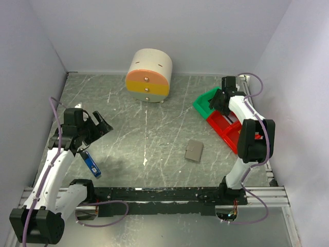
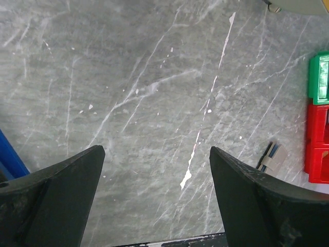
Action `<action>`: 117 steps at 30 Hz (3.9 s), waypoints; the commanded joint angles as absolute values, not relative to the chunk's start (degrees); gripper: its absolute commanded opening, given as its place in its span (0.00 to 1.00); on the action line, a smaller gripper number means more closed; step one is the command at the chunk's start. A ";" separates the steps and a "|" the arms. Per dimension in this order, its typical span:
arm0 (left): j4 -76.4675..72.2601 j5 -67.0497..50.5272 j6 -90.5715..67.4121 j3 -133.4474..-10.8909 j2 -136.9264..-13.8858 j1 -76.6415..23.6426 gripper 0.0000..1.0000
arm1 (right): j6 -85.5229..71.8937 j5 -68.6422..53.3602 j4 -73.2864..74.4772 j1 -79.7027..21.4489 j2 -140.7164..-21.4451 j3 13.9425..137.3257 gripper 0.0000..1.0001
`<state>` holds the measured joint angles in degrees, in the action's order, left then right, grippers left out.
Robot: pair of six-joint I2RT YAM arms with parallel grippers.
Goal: Take the credit cards out of the card holder
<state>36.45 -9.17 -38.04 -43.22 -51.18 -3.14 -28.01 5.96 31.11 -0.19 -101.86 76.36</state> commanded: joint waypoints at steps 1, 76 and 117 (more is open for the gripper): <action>41.17 -5.83 -34.75 -47.54 -49.56 -2.55 0.96 | -27.52 6.26 29.49 -0.26 -101.89 74.49 0.56; 42.45 -7.87 -31.87 -48.42 -48.89 -2.55 0.95 | -42.85 18.08 28.64 -20.19 -97.84 65.04 0.34; 42.92 -10.97 -30.94 -48.02 -48.17 -2.59 0.97 | -42.83 20.12 32.38 -55.20 -112.24 84.83 0.47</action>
<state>42.98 -7.42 -31.92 -48.14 -48.75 -3.14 -42.83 20.97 30.65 -54.92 -112.12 81.52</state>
